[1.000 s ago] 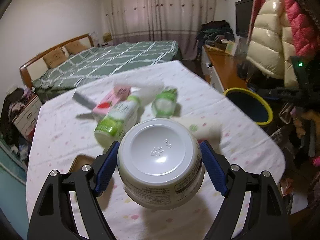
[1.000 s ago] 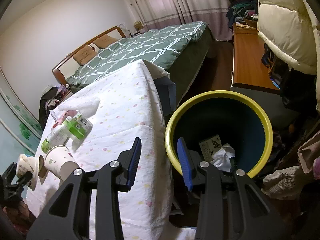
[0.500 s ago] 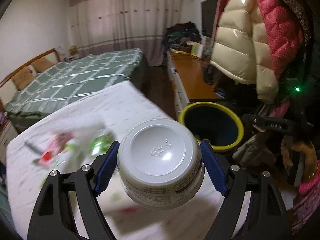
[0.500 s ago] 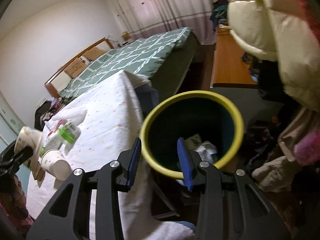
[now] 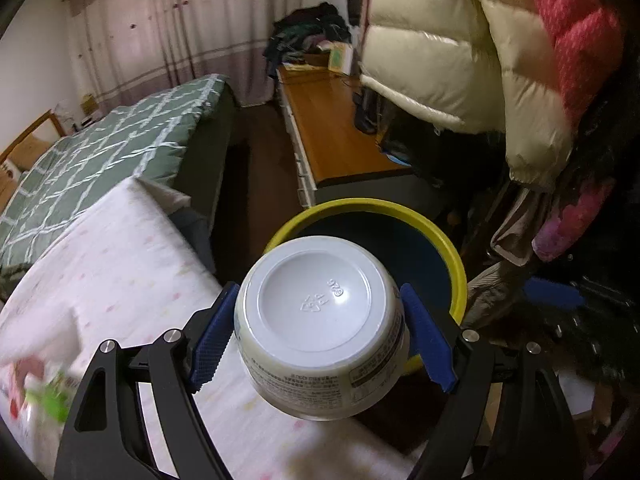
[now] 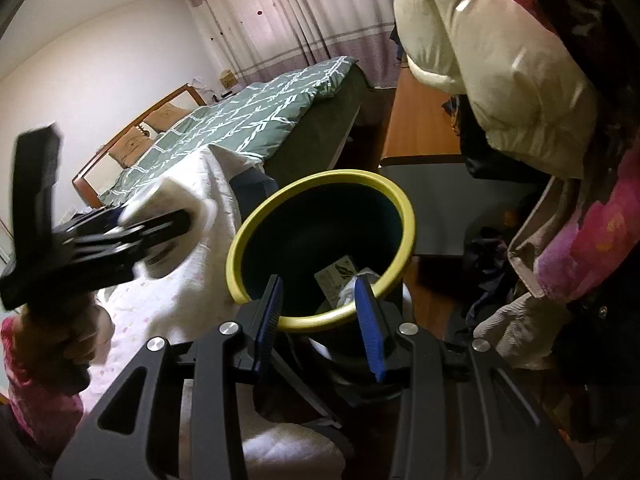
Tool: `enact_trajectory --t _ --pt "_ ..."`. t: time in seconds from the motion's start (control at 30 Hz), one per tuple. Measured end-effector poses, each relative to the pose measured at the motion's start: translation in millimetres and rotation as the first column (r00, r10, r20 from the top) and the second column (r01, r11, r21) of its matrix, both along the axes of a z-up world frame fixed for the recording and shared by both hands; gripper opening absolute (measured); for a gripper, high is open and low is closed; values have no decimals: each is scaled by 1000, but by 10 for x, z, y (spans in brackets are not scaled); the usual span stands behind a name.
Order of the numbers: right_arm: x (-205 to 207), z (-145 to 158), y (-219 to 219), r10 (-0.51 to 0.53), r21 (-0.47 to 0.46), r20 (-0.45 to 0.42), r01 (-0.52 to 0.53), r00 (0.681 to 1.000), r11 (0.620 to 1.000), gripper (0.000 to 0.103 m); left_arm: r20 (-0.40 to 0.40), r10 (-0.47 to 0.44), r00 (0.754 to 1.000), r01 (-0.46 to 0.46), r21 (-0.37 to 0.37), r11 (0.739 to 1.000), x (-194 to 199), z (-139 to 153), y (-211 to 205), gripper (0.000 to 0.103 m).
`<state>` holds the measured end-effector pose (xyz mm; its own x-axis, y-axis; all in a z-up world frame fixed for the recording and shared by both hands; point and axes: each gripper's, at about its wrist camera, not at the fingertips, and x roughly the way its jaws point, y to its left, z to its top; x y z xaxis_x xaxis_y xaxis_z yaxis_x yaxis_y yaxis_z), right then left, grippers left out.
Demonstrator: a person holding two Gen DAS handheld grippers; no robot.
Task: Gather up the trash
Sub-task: 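Carry the white bowl with the left tool over the bin and release, then reach the right tool to the white paper cup and grasp it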
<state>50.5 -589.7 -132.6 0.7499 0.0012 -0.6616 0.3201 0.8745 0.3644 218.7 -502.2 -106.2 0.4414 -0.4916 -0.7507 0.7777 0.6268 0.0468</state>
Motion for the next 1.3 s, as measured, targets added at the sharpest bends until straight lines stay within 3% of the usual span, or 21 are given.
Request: enact_trajectory --t 0.27,0.3,0.33,0.37,0.53,0.77,0.93,1.07,1.3 --pt "-62 -112 -77 -12 15 -12 12 1000 1000 36 -36 7 999 -5 55 998 248 -339 -623 80" --pt "-65 -119 -78 -14 16 -15 14 1000 1000 36 -41 13 999 -11 57 998 276 -363 -636 82" --pt "-67 -133 -84 -16 16 -20 17 1000 1000 36 -43 20 999 -18 58 998 307 -382 -666 92" --pt "-66 -147 -89 -20 17 -26 20 999 1000 36 -37 30 999 -28 56 998 341 -390 -702 95" --pt "-71 -159 -61 -15 20 -36 16 999 1000 36 -45 73 996 -72 17 997 379 -253 -526 96" --pt "-23 -137 100 34 21 -32 -33 999 999 37 -3 134 991 -134 -114 984 81 433 385 96" --pt "84 -82 348 103 26 -19 -103 994 994 38 81 195 978 -181 -147 972 -253 719 1118 97" --pt "172 -11 568 164 18 -4 -164 986 986 40 136 279 951 -258 -154 954 -490 833 1814 97" --pt "410 141 1149 325 -6 7 -325 946 946 45 208 456 866 -422 -186 887 -849 956 3004 98"
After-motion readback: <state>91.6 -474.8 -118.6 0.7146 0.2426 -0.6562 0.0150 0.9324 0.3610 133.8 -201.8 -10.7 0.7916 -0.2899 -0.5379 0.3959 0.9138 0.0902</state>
